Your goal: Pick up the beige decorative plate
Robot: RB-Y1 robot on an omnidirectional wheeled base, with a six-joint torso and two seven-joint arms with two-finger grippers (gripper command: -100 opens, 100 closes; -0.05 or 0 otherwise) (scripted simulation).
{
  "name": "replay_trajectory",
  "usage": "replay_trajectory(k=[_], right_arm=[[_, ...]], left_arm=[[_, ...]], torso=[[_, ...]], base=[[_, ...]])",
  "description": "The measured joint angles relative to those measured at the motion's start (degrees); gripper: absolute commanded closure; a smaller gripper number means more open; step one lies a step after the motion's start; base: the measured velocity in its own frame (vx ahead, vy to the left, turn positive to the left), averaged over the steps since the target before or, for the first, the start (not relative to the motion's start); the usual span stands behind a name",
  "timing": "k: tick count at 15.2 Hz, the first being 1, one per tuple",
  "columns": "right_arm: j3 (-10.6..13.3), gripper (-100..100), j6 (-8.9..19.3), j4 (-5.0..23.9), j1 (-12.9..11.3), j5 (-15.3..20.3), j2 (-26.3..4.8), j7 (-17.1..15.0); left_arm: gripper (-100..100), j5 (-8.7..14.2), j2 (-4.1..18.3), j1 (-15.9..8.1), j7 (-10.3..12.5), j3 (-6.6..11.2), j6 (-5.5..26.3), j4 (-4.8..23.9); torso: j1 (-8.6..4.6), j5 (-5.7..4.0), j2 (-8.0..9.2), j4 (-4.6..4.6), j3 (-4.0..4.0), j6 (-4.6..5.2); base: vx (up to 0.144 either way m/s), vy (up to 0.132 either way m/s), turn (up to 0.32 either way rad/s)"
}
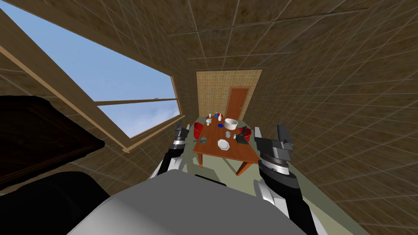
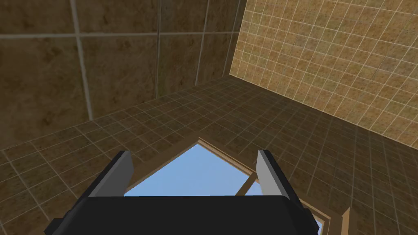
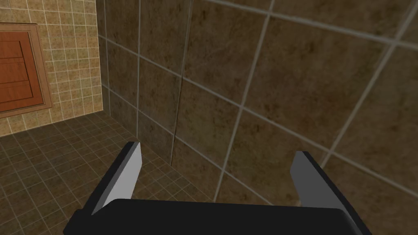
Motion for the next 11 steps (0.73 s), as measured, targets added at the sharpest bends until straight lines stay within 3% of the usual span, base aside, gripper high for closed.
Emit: replay_trajectory(k=[5,11], right_arm=[[0.0,0,0.0,0.0,0.0,0.0,0.0,0.0],[0.0,0,0.0,0.0,0.0,0.0,0.0,0.0]], left_arm=[[-100,0.0,5.0,-1.0,0.4,0.51,1.6,1.4],[-100,-0.4,11.3,-3.7,1.6,1.65,6.1,6.0]], torso=[[0.03,0.01,0.00,0.00,0.00,0.01],[0.03,0.01,-0.01,0.00,-0.01,0.02]], base=[[-0.002,0.000,-0.040],[-0.003,0.000,-0.069]])
